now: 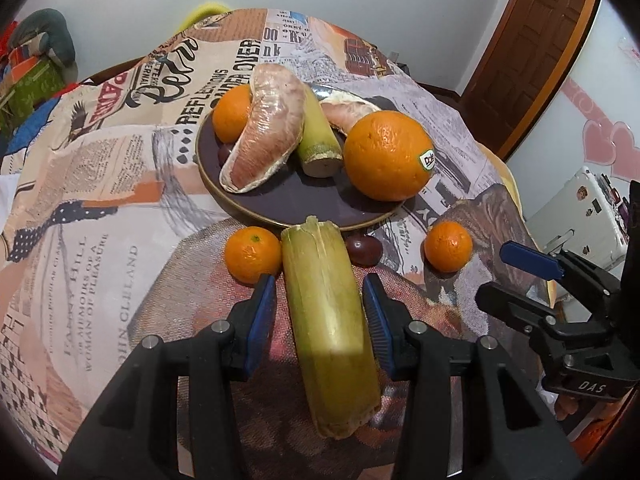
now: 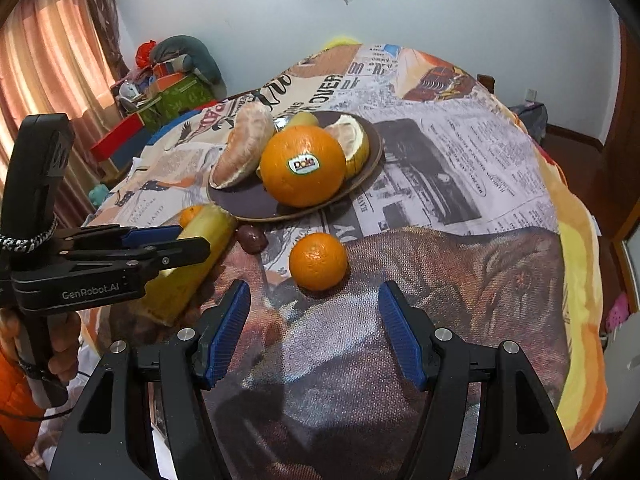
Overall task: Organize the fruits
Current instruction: 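Grasp the pale green cylinder with the left tool while the right grasps a mandarin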
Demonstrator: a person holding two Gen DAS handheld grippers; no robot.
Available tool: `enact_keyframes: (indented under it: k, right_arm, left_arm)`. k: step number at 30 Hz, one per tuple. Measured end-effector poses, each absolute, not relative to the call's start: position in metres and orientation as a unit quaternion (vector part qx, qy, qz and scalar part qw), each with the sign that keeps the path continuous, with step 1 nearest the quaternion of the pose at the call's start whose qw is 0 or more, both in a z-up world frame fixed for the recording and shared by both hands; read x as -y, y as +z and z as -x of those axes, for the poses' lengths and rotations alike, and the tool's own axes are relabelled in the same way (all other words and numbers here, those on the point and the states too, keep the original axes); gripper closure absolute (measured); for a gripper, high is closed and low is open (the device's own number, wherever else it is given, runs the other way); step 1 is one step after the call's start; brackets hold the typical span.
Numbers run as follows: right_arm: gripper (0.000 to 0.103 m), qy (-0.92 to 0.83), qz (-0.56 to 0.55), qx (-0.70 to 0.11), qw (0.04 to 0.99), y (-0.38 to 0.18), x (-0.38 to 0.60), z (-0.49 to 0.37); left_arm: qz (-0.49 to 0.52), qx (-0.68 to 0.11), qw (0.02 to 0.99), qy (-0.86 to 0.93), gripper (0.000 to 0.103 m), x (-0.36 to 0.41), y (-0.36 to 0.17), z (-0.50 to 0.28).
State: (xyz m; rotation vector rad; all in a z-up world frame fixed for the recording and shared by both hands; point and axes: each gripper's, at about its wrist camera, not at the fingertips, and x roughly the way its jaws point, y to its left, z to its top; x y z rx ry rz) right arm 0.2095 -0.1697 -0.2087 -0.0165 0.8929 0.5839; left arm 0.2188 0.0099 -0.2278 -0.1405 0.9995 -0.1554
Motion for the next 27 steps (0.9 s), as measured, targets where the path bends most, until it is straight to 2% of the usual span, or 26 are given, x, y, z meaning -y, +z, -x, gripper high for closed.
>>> enact_keyframes:
  k: [2,13,19,22,27]
  right_arm:
    - [0.040,0.278,0.006,-0.428,0.860,-0.212,0.169,-0.212]
    - [0.040,0.281,0.006,-0.429,0.858,-0.217,0.162,-0.225]
    - [0.053,0.287,0.007,-0.436,0.853,-0.221,0.157,-0.232]
    - [0.066,0.291,0.008,-0.440,0.850,-0.222,0.156,-0.233]
    - [0.068,0.288,0.013,-0.435,0.853,-0.218,0.157,-0.229]
  left_arm:
    - [0.070,-0.481,0.870,-0.078,0.063,-0.009,-0.231,-0.221]
    - [0.082,-0.488,0.865,-0.079,0.063,-0.008,-0.239,-0.232]
    - [0.089,-0.487,0.865,-0.081,0.064,-0.009,-0.239,-0.234]
    - [0.092,-0.487,0.865,-0.081,0.065,-0.010,-0.238,-0.234]
    - [0.099,-0.479,0.869,-0.080,0.065,-0.013,-0.230,-0.228]
